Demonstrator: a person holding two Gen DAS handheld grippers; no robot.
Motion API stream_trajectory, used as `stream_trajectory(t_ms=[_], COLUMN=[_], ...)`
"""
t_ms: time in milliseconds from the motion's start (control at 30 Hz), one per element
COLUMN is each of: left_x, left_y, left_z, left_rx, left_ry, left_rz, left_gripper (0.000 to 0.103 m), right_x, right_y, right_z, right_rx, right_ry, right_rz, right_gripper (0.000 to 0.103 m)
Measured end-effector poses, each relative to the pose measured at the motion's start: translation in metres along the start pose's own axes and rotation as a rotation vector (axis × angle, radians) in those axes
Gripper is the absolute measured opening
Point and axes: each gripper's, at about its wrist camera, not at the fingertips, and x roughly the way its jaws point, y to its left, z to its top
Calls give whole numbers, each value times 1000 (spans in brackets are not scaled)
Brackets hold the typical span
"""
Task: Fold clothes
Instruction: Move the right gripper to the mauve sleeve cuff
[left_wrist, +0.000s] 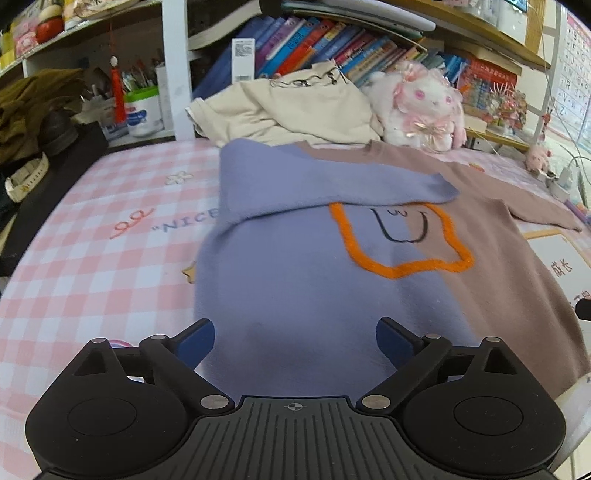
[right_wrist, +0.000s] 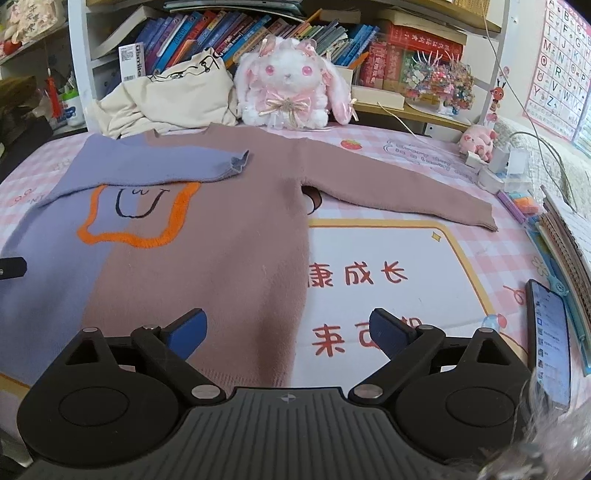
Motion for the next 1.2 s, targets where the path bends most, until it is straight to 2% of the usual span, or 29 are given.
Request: stream_trajectory(t_ms=[233, 567, 933, 1200], left_x=[3, 3, -2, -5], left_y=[-10, -39, -106, -151], left_z=[-2, 2, 15, 13], left_rx=[-27, -31, -38, -125], left_ry=[2, -14, -15, 10], left_rz=[-5, 65, 182, 273], left_gripper=[96, 96, 96, 96], right_x=[1, 14, 37, 60], right_y=[-11, -25, -88, -137], right_z=[-3, 7, 30, 40], right_rx=[29, -79, -85, -39], right_ry=[14, -8, -17, 7], right_rz=[38, 88, 179, 261], right_gripper=[95, 99, 99, 99])
